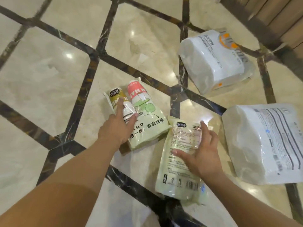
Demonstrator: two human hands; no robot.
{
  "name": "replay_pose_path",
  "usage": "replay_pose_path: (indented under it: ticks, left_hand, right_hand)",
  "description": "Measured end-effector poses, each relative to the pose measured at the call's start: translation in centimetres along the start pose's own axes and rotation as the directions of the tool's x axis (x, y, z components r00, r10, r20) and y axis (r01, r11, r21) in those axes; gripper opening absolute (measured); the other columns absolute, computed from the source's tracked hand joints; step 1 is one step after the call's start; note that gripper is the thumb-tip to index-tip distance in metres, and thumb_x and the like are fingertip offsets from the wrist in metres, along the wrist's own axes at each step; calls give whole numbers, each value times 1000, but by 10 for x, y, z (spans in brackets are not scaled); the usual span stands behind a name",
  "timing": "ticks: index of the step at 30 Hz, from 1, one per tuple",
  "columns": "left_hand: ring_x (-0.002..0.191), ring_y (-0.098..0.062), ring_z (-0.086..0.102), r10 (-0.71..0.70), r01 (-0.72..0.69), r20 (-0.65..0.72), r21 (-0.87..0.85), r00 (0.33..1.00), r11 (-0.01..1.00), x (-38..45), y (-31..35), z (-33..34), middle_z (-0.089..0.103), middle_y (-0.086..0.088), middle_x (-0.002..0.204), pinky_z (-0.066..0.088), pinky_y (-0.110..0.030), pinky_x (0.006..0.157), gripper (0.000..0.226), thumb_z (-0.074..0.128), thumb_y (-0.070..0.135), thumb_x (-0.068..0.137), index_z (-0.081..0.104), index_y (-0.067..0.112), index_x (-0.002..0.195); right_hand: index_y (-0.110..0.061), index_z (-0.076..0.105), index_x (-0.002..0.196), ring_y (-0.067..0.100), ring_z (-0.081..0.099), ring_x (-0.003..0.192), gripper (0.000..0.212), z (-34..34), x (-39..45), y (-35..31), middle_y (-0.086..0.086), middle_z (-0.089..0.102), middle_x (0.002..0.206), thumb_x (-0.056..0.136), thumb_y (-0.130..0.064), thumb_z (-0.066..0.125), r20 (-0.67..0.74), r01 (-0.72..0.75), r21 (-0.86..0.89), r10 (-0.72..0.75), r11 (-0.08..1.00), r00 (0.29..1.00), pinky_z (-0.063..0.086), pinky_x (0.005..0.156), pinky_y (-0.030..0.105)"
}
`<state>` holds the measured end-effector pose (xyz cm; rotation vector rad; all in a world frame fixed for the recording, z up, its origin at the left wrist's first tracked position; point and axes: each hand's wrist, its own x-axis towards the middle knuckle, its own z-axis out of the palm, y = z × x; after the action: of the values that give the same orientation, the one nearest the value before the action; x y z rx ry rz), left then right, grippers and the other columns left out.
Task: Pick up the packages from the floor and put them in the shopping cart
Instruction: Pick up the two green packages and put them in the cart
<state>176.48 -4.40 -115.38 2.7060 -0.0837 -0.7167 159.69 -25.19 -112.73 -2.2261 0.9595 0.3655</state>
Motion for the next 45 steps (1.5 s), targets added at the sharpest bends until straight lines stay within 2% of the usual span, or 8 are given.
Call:
replay_pose_path:
  ticks: [4,7,11,15,23,29,34,45]
  left_hand:
    - [105,-35,65,-31,26,-6,-390,1000,921,12,5,-3,62,-14,130,53,-46,95,103,62,56,95,-18,42,158]
    - [100,-27,59,-178,166,40,-606,983,778,14,10,-8,59,-5,124,50,-40,86,120,82,40,85,-8,21,161]
    - [102,-31,67,-326,384,213,-636,921,670,21,12,-11,71,-5,115,48,-40,75,88,92,49,69,49,8,134]
    - [84,-21,71,-277,349,219,-688,936,636,20,19,-17,78,-6,100,44,-30,61,52,89,46,71,68,17,108]
    - [92,-25,75,-219,185,50,-729,975,659,20,24,-32,76,-3,110,61,-47,90,78,88,50,60,57,25,127]
    - [94,-25,76,-235,141,-12,-771,972,621,-20,42,-67,77,0,105,62,-48,88,78,85,52,49,67,30,121]
    - [84,-22,79,-253,87,-47,-866,966,492,-91,78,-141,80,2,99,65,-46,78,52,91,35,66,70,31,113]
    - [81,-23,80,66,-154,-146,-752,987,640,-294,282,-502,82,5,91,64,-48,80,37,90,33,74,71,32,106]
  right_hand:
    - [-32,-3,162,37,36,147,148,-7,3,4,7,9,168,56,-39,100,-58,-202,228,220,953,974,36,115,54]
    - [-31,6,160,37,54,132,142,-9,1,15,7,51,147,55,-33,101,-2,-288,343,307,894,952,45,107,58]
    - [-18,51,136,26,71,103,108,-12,8,24,1,73,115,44,-45,103,92,-378,328,369,866,925,59,90,47]
    - [-23,61,124,20,75,91,84,-12,10,26,-4,77,106,54,-48,99,82,-306,374,298,875,951,61,77,39]
    - [-44,45,133,10,74,83,68,-21,11,8,-10,74,100,80,-32,87,23,-50,444,44,894,999,57,62,25]
    - [-30,53,131,8,71,82,59,-56,-13,-11,-10,72,98,80,-39,84,-28,-44,434,62,900,998,54,62,27]
    - [-24,62,124,12,74,86,59,-148,-56,-54,-7,75,99,75,-42,88,-57,-41,495,79,868,995,53,61,24]
    - [-22,71,110,16,78,77,46,-540,-211,-240,-3,80,92,74,-43,90,-235,141,654,23,743,972,61,67,32]
